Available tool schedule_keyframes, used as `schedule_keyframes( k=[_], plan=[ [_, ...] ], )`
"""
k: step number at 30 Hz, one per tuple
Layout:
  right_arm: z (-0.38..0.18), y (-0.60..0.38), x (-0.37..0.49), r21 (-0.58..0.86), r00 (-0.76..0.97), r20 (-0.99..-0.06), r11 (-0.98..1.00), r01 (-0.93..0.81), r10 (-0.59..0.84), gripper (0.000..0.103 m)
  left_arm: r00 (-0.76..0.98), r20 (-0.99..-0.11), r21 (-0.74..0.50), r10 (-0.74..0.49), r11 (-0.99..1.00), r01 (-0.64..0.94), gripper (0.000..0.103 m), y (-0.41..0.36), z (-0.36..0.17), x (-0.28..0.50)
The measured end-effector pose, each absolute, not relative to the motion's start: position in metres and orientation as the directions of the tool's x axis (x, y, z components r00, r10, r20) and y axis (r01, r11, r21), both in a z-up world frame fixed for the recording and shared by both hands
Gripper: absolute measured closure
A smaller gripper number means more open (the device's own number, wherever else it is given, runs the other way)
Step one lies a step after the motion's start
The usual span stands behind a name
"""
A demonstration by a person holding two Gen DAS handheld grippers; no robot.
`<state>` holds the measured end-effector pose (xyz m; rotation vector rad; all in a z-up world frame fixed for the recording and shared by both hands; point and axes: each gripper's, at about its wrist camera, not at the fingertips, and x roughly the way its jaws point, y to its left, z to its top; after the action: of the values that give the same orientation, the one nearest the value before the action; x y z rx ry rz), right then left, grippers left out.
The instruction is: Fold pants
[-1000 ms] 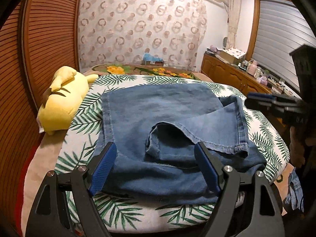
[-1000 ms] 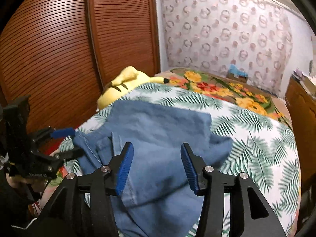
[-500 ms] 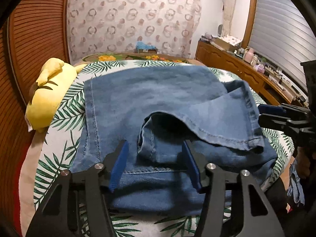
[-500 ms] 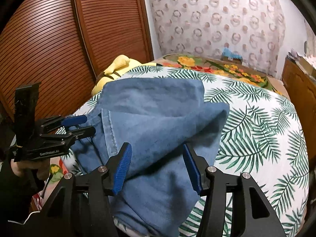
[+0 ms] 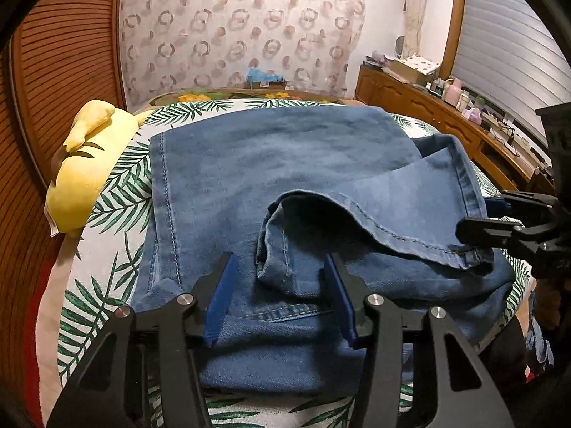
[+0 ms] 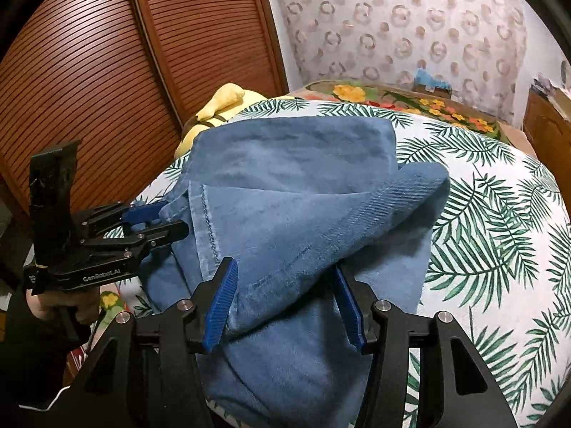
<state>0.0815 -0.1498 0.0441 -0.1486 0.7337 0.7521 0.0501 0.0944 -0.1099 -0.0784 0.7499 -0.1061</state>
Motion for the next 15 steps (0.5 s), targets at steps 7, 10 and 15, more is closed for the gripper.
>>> schedule_keyframes(
  k=[7, 10, 15],
  plan=[
    [0.047, -0.150, 0.084, 0.143, 0.485, -0.629, 0.704, -0.695, 0.607, 0.095, 0.735, -0.666, -0.106, -0.125, 0.992, 0.072, 0.051, 0.093, -0.106, 0.050],
    [0.058, -0.159, 0.082, 0.143, 0.505, -0.595, 0.701, -0.699, 0.625, 0.097, 0.740, -0.660, -0.098, -0.127, 0.992, 0.083, 0.051, 0.092, -0.101, 0.050],
    [0.072, -0.172, 0.082, 0.125, 0.531, -0.568, 0.704, -0.699, 0.629, 0.098, 0.731, -0.673, -0.080, -0.117, 0.993, 0.085, 0.051, 0.090, -0.102, 0.058]
  ],
)
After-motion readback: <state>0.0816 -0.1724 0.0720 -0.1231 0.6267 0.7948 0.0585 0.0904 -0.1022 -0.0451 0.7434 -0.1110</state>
